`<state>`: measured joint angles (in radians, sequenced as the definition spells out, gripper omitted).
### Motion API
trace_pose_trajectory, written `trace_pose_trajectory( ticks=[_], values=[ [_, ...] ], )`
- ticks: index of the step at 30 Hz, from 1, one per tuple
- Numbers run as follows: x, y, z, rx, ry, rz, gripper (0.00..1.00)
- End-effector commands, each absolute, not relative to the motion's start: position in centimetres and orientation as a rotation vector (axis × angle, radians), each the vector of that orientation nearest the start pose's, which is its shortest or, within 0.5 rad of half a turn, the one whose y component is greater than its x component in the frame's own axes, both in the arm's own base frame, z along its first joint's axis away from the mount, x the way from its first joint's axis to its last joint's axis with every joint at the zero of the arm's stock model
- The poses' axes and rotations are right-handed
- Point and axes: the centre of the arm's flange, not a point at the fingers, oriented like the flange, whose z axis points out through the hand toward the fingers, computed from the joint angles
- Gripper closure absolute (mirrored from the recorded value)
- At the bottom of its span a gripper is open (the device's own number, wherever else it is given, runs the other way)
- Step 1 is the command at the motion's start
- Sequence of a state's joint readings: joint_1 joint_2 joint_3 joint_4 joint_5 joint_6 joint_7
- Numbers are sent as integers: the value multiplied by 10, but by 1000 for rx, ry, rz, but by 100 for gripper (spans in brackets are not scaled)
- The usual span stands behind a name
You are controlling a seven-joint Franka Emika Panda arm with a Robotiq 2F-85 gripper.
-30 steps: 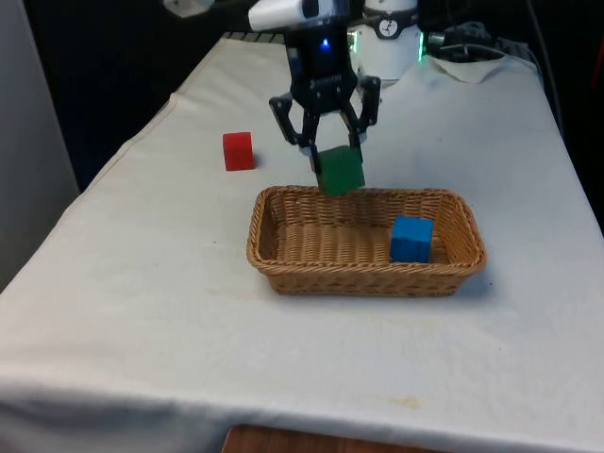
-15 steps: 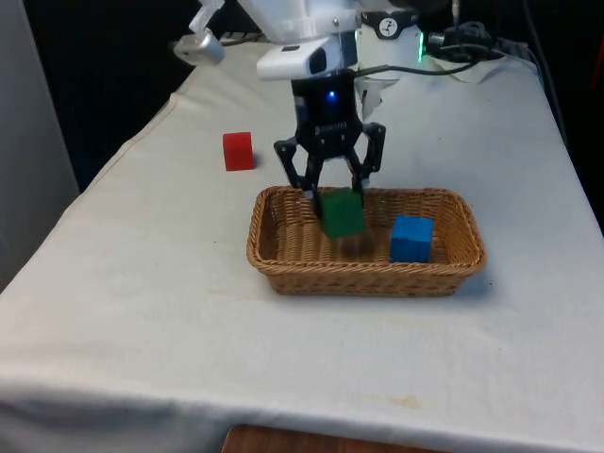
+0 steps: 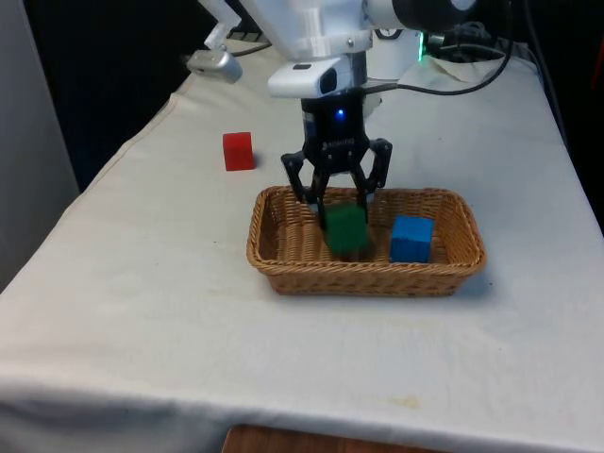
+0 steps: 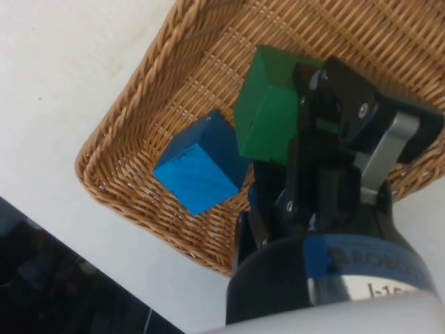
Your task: Pick up exactly two blocks and place them into the basket.
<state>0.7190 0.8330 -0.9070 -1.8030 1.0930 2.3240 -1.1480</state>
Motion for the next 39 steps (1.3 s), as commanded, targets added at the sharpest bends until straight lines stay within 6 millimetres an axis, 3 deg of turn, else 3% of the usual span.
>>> trace_pose_trajectory(
  ticks=[1, 28, 30, 38, 39],
  values=[
    [655, -48, 226, -3011, -624, -364, 100],
    [656, -49, 224, -3024, -619, -360, 99],
    [656, -50, 224, -3023, -620, -360, 85],
    [656, -51, 224, -3021, -617, -362, 5],
    [656, -51, 224, -3021, -617, -362, 1]
  ],
)
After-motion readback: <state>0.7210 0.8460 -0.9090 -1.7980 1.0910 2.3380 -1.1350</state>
